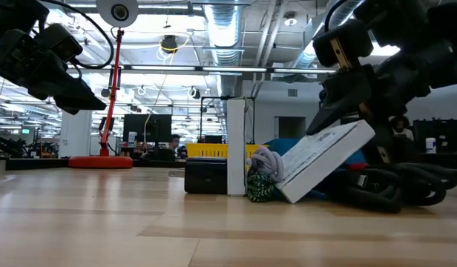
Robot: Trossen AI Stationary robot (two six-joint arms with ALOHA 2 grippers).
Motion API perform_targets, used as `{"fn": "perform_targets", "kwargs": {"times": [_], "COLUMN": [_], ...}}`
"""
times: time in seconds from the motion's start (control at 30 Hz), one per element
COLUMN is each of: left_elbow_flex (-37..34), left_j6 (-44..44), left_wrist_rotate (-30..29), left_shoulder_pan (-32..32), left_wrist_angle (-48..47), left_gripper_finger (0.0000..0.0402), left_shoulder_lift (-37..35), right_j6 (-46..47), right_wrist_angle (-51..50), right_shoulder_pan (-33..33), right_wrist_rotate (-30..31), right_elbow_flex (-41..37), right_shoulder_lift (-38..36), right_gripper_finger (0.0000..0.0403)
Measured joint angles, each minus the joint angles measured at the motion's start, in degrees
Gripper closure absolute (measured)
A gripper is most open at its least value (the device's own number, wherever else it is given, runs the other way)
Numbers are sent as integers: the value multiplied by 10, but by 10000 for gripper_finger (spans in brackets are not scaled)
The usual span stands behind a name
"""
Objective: Pick and place items into bin
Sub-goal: Put the right white cardreader box into the dark blue bin
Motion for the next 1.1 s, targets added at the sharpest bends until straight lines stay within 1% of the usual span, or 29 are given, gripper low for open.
{"fn": "perform_targets", "kwargs": {"times": [0.13, 0.23, 0.8, 0.9, 1.1], "left_elbow_flex": [0, 0, 0, 0, 0], "left_j6": [0, 0, 0, 0, 0], "left_wrist_rotate": [0, 0, 0, 0, 0], "left_shoulder_pan": [0, 0, 0, 0, 0], "left_wrist_angle": [0, 0, 0, 0, 0], "left_gripper_finger": [187, 187, 187, 187, 187], "left_shoulder_lift": [0, 0, 0, 0, 0], "right_j6": [-1, 1, 6, 5, 0], "right_wrist_angle": [3, 4, -1, -19, -107], "right_shoulder_pan": [0, 0, 0, -2, -4], "right_wrist_rotate": [0, 0, 2, 7, 34], "right_elbow_flex": [0, 0, 0, 0, 0], "right_shoulder_lift": [0, 0, -3, -17, -77], "right_gripper_finger": [333, 343, 346, 346, 347]}}
